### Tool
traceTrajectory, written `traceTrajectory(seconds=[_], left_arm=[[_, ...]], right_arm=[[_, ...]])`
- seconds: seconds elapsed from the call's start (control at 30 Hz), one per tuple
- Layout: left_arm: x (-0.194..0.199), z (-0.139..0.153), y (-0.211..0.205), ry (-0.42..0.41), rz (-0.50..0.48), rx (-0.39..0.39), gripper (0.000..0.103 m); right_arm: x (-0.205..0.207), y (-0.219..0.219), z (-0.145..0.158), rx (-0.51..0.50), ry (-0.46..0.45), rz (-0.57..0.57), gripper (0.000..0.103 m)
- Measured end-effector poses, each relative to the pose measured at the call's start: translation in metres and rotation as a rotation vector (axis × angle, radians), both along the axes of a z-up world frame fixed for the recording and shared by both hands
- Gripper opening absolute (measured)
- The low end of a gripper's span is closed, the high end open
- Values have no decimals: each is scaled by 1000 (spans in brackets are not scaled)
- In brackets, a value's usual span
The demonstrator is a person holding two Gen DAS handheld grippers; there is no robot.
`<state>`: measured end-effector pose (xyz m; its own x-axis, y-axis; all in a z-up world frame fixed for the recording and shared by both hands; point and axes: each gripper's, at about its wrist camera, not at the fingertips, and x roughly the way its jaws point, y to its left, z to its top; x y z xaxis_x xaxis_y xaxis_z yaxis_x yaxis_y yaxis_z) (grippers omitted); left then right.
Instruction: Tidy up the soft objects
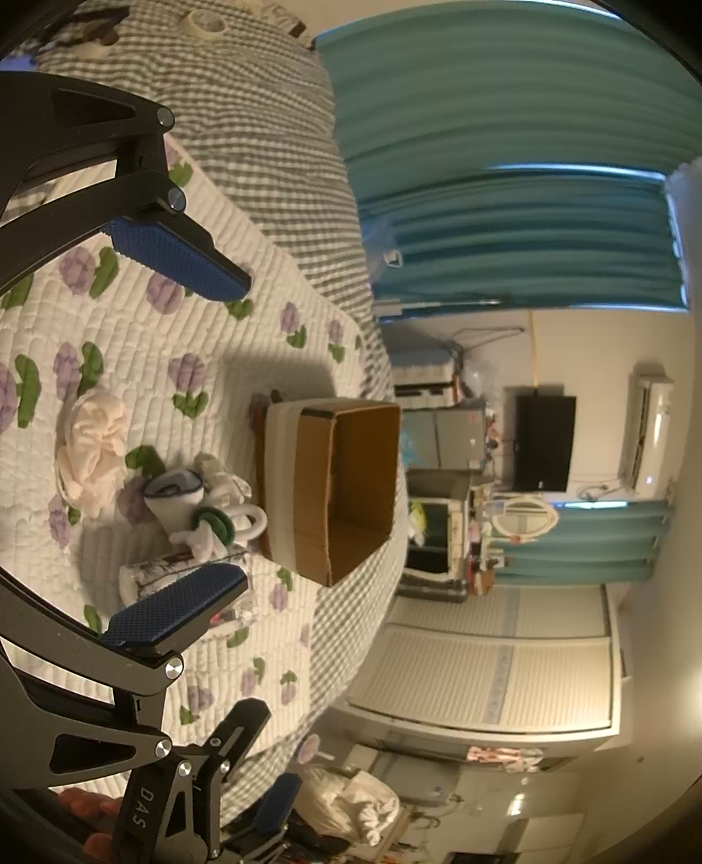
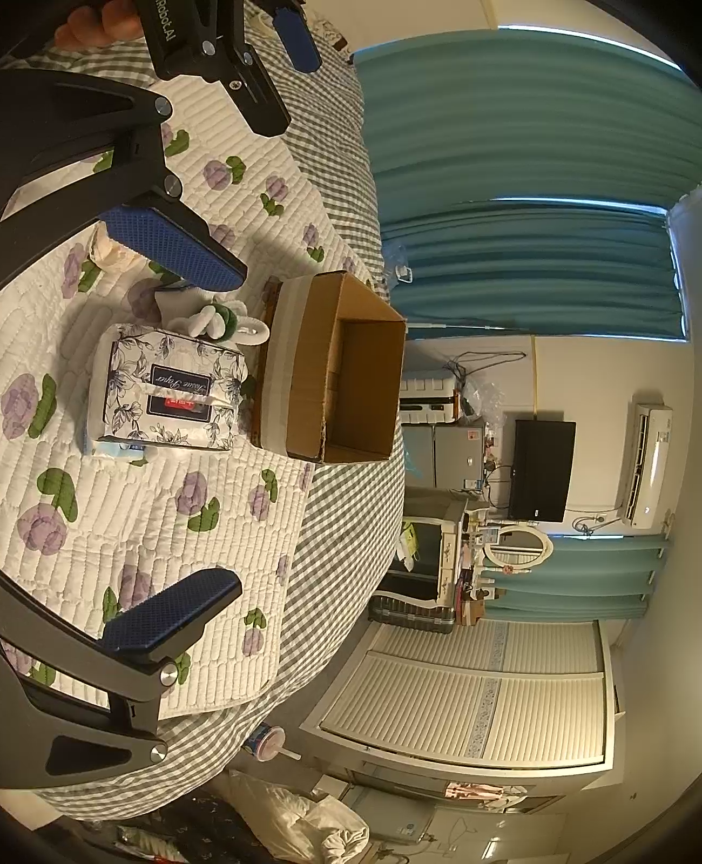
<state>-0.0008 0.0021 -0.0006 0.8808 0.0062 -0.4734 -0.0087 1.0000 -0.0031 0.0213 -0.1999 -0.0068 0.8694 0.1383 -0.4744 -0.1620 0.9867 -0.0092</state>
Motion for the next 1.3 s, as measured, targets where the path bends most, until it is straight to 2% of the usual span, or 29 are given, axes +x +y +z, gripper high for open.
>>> traceTrajectory(seconds=[1.3], left_arm=[[1,1,-3,-2,-2,-2,100]], right_arm=[[-2,0,2,-2,-3,4,103]])
